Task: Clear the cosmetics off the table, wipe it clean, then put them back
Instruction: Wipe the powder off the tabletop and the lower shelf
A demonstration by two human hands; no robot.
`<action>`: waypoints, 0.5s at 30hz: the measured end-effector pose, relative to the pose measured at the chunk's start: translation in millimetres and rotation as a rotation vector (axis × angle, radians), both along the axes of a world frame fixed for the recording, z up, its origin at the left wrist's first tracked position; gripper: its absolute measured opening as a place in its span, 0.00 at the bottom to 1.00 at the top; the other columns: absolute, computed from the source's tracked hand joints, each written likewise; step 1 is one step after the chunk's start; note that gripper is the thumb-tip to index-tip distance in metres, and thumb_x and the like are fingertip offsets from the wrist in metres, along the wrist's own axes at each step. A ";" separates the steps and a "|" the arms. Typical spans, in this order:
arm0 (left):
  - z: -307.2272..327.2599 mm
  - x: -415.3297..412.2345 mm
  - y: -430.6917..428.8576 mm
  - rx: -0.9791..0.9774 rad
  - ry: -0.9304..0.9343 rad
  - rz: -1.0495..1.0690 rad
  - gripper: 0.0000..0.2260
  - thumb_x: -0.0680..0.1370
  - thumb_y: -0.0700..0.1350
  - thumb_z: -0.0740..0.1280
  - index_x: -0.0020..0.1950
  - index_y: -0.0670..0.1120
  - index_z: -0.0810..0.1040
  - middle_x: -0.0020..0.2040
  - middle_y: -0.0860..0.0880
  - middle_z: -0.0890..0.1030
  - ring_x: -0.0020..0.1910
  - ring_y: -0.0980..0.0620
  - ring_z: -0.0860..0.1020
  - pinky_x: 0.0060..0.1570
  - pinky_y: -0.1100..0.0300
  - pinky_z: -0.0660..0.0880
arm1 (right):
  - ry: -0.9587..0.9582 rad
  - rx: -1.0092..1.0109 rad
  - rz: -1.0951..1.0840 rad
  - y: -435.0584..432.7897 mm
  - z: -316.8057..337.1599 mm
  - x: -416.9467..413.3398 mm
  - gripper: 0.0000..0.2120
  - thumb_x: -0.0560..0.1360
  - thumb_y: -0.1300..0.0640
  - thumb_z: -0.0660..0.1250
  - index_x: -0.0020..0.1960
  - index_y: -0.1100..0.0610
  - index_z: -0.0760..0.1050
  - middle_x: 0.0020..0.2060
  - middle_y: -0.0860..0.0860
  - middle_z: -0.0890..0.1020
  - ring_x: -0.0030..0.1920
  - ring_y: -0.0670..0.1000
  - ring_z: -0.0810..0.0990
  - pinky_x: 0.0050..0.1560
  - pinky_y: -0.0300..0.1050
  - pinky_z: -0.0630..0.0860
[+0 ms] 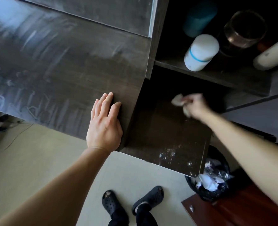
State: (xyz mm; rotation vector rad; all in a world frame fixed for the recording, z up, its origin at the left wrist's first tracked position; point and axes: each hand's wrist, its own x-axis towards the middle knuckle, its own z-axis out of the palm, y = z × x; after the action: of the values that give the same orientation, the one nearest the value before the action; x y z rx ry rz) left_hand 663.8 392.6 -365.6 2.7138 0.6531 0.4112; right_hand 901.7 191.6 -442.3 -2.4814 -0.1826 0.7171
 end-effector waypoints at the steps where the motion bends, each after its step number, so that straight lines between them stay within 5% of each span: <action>1: 0.0 -0.4 0.0 0.000 0.000 0.000 0.18 0.73 0.33 0.56 0.59 0.36 0.77 0.67 0.36 0.72 0.69 0.36 0.67 0.71 0.42 0.61 | -0.078 -0.014 -0.094 2.4 -4.0 24.3 0.09 0.74 0.68 0.61 0.45 0.59 0.79 0.40 0.58 0.82 0.32 0.44 0.78 0.33 0.36 0.72; 3: 0.1 -1.5 0.0 -0.001 0.009 -0.006 0.18 0.73 0.34 0.55 0.60 0.36 0.76 0.68 0.36 0.71 0.70 0.36 0.66 0.71 0.42 0.60 | -0.213 -0.104 -0.139 0.4 -11.3 42.2 0.08 0.75 0.67 0.61 0.45 0.59 0.78 0.53 0.58 0.78 0.52 0.53 0.78 0.48 0.38 0.70; 5: -0.1 -1.5 0.0 -0.004 0.012 -0.010 0.18 0.73 0.35 0.54 0.60 0.36 0.76 0.68 0.36 0.71 0.70 0.36 0.66 0.71 0.42 0.61 | -0.243 -0.150 -0.120 -2.8 -14.0 23.9 0.08 0.75 0.66 0.62 0.42 0.57 0.76 0.58 0.60 0.77 0.60 0.57 0.74 0.53 0.37 0.66; 8: -0.7 -1.6 0.4 -0.010 0.011 -0.016 0.18 0.74 0.35 0.55 0.60 0.36 0.76 0.68 0.36 0.71 0.70 0.36 0.66 0.71 0.41 0.60 | -0.229 -0.090 0.061 -19.3 -14.7 -51.1 0.14 0.71 0.71 0.63 0.53 0.61 0.80 0.55 0.60 0.80 0.60 0.59 0.76 0.61 0.46 0.70; 12: 0.6 -2.7 0.9 -0.023 0.028 -0.020 0.18 0.74 0.34 0.56 0.61 0.36 0.76 0.69 0.36 0.70 0.71 0.36 0.64 0.72 0.43 0.58 | -0.067 -0.047 0.400 -51.5 -4.6 -171.4 0.12 0.73 0.68 0.63 0.49 0.57 0.82 0.49 0.54 0.80 0.52 0.57 0.79 0.54 0.48 0.75; 15: 1.2 -2.3 0.9 -0.032 0.013 -0.023 0.18 0.73 0.34 0.55 0.61 0.36 0.76 0.69 0.35 0.70 0.71 0.36 0.65 0.72 0.42 0.59 | -0.030 -0.037 0.335 -52.6 -10.5 -153.3 0.11 0.73 0.65 0.66 0.51 0.55 0.82 0.50 0.54 0.81 0.50 0.55 0.81 0.52 0.44 0.76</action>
State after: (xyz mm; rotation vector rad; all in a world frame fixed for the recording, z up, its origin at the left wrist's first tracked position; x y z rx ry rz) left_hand 661.5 393.5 -364.4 2.6928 0.6265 0.3746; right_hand 748.4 139.0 -452.8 -2.5258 -0.6124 0.8237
